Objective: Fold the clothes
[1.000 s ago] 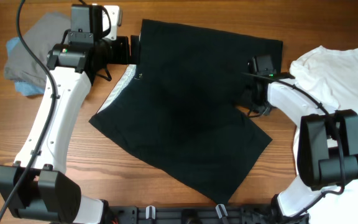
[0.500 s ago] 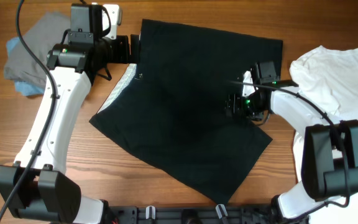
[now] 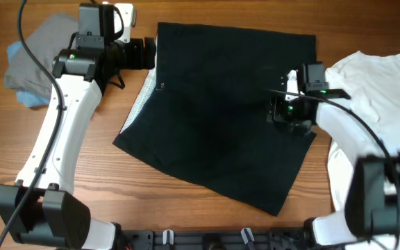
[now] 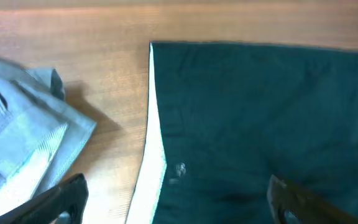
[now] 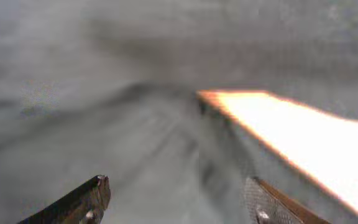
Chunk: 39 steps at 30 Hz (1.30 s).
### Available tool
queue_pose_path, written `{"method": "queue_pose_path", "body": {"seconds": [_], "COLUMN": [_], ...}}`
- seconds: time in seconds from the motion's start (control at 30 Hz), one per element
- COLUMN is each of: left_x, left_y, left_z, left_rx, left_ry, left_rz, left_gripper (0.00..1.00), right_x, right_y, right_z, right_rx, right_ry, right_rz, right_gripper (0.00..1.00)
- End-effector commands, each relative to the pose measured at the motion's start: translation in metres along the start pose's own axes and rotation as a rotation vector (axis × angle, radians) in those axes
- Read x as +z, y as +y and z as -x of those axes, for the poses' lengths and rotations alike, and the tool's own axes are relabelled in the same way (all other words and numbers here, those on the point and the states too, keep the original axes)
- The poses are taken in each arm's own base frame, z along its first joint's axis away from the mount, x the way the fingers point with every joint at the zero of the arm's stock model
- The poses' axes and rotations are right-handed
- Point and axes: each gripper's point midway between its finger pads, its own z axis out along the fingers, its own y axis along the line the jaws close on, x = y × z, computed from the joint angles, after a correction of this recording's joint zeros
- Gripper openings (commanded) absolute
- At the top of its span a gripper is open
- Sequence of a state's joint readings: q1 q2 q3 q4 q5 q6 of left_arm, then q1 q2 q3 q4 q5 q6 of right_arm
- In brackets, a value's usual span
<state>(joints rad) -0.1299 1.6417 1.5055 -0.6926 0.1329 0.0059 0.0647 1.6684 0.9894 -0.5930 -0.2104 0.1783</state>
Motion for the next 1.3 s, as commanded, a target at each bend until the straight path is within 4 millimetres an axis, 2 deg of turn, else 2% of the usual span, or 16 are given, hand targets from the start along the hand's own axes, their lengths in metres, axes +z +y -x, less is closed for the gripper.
{"method": "queue_pose_path", "body": {"seconds": [0.0, 0.1, 0.17, 0.27, 0.3, 0.4, 0.57, 0.67, 0.8, 0.9, 1.03, 1.13, 1.17, 1.2, 1.23, 1.27], "left_x": [0.006, 0.04, 0.08, 0.14, 0.181, 0.224, 0.252, 0.256, 0.253, 0.243, 0.19, 0.16, 0.154, 0.152, 0.15, 0.151], "left_y": [-0.017, -0.014, -0.009, -0.002, 0.004, 0.011, 0.016, 0.016, -0.003, -0.005, 0.012, 0.018, 0.019, 0.017, 0.011, 0.006], "left_z": [0.016, 0.01, 0.014, 0.02, 0.016, 0.006, -0.004, -0.007, -0.011, 0.003, 0.057, 0.071, 0.068, 0.06, 0.044, 0.03], "left_rx": [0.107, 0.099, 0.096, 0.075, 0.074, 0.084, 0.09, 0.09, 0.045, 0.053, -0.074, -0.176, -0.225, -0.248, -0.271, -0.291], "left_ry": [-0.063, -0.032, -0.054, -0.133, -0.177, -0.229, -0.273, -0.268, -0.252, -0.287, -0.398, -0.388, -0.353, -0.305, -0.222, -0.154], "left_rz": [-0.091, -0.103, -0.106, -0.11, -0.113, -0.114, -0.108, -0.113, -0.235, -0.249, -0.252, -0.322, -0.34, -0.362, -0.398, -0.427], "left_gripper": [0.78, 0.8, 0.89, 0.94, 0.89, 0.77, 0.76, 0.68, 0.34, 0.27, 0.2, 0.15, 0.32, 0.7, 1.0, 1.0], "right_x": [-0.078, -0.133, -0.156, -0.149, -0.138, -0.125, -0.104, -0.096, -0.091, -0.091, -0.089, -0.089, -0.089, -0.089, -0.089, -0.089], "right_y": [0.037, 0.058, 0.063, 0.064, 0.062, 0.061, 0.057, 0.055, 0.053, 0.053, 0.037, 0.024, 0.024, 0.023, 0.025, 0.028], "right_z": [0.021, 0.028, 0.032, 0.029, 0.027, 0.024, 0.019, 0.017, 0.018, 0.02, 0.025, 0.029, 0.029, 0.028, 0.028, 0.028], "right_rx": [-0.071, -0.065, -0.01, 0.012, 0.032, 0.059, 0.081, 0.089, 0.092, 0.087, 0.099, 0.109, 0.109, 0.111, 0.111, 0.107], "right_ry": [-0.184, -0.339, -0.407, -0.373, -0.336, -0.284, -0.21, -0.185, -0.175, -0.183, -0.214, -0.24, -0.24, -0.238, -0.236, -0.233], "right_rz": [0.122, 0.203, 0.234, 0.246, 0.242, 0.247, 0.235, 0.229, 0.225, 0.222, 0.128, 0.053, 0.053, 0.053, 0.059, 0.078], "right_gripper": [0.79, 0.84, 0.87, 0.88, 0.88, 0.88, 0.88, 0.88, 0.87, 0.87, 0.87, 0.87, 0.87, 0.87, 0.88, 0.9]}}
